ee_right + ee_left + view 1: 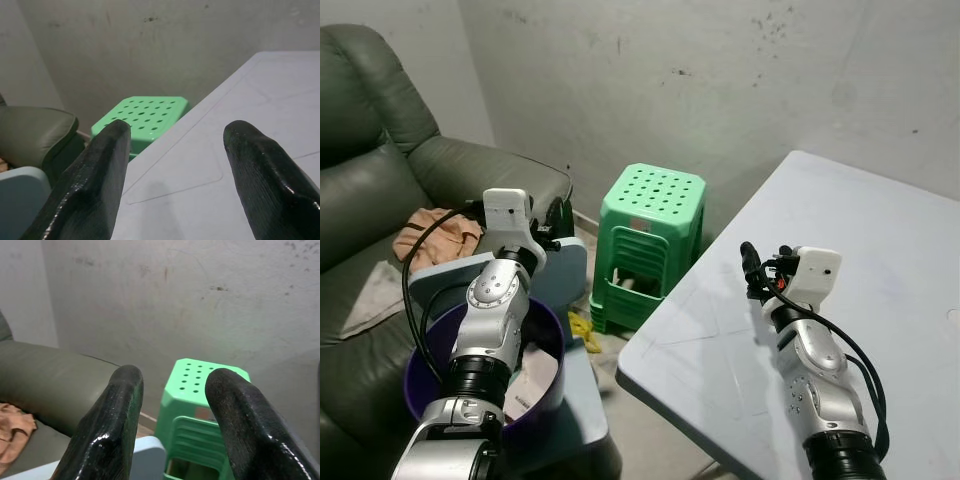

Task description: Picking trash to rubbish bin

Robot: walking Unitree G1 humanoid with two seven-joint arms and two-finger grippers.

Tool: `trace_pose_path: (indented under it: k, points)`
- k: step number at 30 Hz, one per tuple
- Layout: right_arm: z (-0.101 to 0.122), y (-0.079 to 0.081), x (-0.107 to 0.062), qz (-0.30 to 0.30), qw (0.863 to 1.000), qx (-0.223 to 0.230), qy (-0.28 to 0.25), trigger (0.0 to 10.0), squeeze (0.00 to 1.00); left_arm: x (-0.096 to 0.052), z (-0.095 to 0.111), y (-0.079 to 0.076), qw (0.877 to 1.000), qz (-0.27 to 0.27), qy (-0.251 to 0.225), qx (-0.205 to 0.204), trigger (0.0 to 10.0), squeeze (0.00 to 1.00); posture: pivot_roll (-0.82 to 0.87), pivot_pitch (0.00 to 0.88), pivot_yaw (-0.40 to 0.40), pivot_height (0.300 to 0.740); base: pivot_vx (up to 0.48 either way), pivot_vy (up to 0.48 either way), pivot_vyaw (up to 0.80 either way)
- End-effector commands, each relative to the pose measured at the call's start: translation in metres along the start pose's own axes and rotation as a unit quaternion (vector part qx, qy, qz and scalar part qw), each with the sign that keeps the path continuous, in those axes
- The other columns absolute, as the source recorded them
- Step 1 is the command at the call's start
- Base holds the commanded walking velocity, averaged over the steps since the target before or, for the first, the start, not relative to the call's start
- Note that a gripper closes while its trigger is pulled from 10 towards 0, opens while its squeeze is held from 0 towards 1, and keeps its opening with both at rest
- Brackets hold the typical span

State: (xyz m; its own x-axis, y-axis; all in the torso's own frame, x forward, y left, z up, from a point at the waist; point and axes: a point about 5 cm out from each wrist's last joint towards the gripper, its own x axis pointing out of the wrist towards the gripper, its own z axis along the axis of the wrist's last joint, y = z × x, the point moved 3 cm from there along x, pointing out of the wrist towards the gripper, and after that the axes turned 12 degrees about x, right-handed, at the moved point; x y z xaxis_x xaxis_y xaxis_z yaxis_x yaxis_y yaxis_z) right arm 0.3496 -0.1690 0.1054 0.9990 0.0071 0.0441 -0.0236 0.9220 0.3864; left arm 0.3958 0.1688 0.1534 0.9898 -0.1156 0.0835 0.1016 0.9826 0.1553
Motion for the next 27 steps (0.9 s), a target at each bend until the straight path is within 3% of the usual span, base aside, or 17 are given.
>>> trace_pose_path:
  k: [1, 6, 17, 27]
  points:
    - [-0.003, -0.004, -0.001, -0.011, 1.000, -0.001, 0.003, 10.0, 0.00, 0.002, 0.005, 0.004, 1.000, 0.000, -0.001, 0.009, 10.0, 0.00, 0.00, 0.000, 0.040, 0.740, 0.000, 0.000, 0.00]
    - [-0.001, -0.001, -0.001, -0.020, 1.000, -0.008, -0.012, 10.0, 0.00, 0.004, 0.008, 0.012, 1.000, 0.001, -0.002, 0.009, 10.0, 0.00, -0.02, 0.000, 0.057, 0.740, 0.000, 0.000, 0.00]
    - [0.007, -0.007, -0.005, -0.013, 0.999, -0.026, -0.028, 10.0, 0.00, 0.005, 0.000, 0.007, 1.000, 0.000, 0.007, -0.010, 10.0, 0.00, -0.08, 0.000, 0.052, 0.740, 0.000, 0.000, 0.00]
    - [0.011, -0.010, -0.004, -0.009, 0.999, -0.028, -0.022, 10.0, 0.00, 0.009, 0.002, 0.000, 1.000, 0.000, 0.002, -0.026, 10.0, 0.00, -0.09, 0.000, 0.027, 0.740, 0.000, 0.000, -0.72]
